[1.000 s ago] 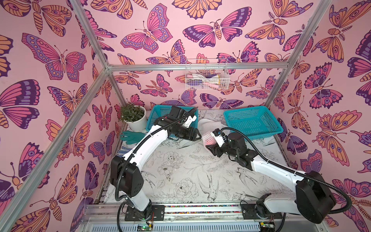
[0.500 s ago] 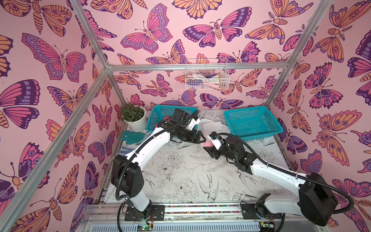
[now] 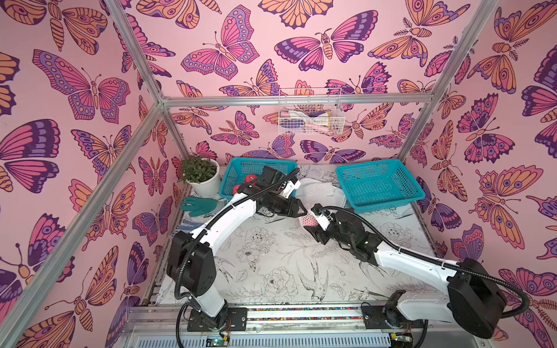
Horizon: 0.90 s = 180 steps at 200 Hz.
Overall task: Remove foam nets from apples
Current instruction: Place the apple at the center of the board.
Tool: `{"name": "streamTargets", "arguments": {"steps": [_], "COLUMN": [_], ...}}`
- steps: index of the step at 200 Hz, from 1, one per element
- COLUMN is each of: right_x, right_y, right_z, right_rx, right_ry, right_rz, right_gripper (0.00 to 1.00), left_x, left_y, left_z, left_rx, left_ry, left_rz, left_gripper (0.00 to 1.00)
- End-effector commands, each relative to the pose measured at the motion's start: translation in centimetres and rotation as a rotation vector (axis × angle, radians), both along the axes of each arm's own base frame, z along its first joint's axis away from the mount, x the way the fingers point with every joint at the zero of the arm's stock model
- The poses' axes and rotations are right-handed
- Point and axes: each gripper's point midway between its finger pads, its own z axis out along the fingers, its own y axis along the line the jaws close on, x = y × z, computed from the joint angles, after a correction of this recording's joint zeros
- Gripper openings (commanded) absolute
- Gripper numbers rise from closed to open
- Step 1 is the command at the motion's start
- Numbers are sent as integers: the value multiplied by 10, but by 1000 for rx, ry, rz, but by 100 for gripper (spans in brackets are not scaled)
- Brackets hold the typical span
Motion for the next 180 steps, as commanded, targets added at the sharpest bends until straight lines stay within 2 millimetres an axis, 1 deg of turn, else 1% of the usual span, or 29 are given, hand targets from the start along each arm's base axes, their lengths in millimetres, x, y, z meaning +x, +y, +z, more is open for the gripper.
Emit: {"name": "streamTargets", "arguments": {"steps": [1, 33, 44, 58, 71, 87, 99, 112, 137, 149, 162, 180], "right_x": [2, 2, 2, 2, 2, 0, 0, 0, 2, 2, 1, -1], "right_y": [2, 1, 1, 1, 1, 3, 4, 4, 4, 4, 4, 4], "right_z": [16, 16, 17, 18, 19, 20, 15, 13, 13, 12, 6, -1], "right_rx": [14, 10, 11, 14, 20, 20, 10, 3, 1, -6, -25, -35], "right_ry": [-59, -62, -64, -67, -69, -68, -58, -55, -61, -54, -32, -11], "right_rz": [-3, -7, -12, -13, -13, -6, -7, -10, -16, -17, -13, -5], "right_gripper": [45, 45, 45, 45, 45, 45, 45, 45, 45, 46, 47, 53], "left_x": [-5, -8, -9, -10, -11, -11, -11, -12, -13, -14, -16, -17], "left_y": [-4, -4, -4, -5, -5, -6, -9, -13, -18, -17, -17, -18], "left_z": [-1, -5, -5, -7, -9, -9, -8, -9, -13, -13, -13, -17], "left_rx": [-18, -16, -19, -19, -18, -21, -28, -37, -35, -30, -28, -29], "left_ry": [9, 20, 19, 23, 26, 25, 19, 27, 30, 25, 16, 15], "left_rz": [-21, -27, -31, -35, -35, -37, -41, -51, -70, -69, -73, -83], "left_gripper": [58, 58, 55, 46, 42, 34, 24, 16, 0, 0, 0, 0]}}
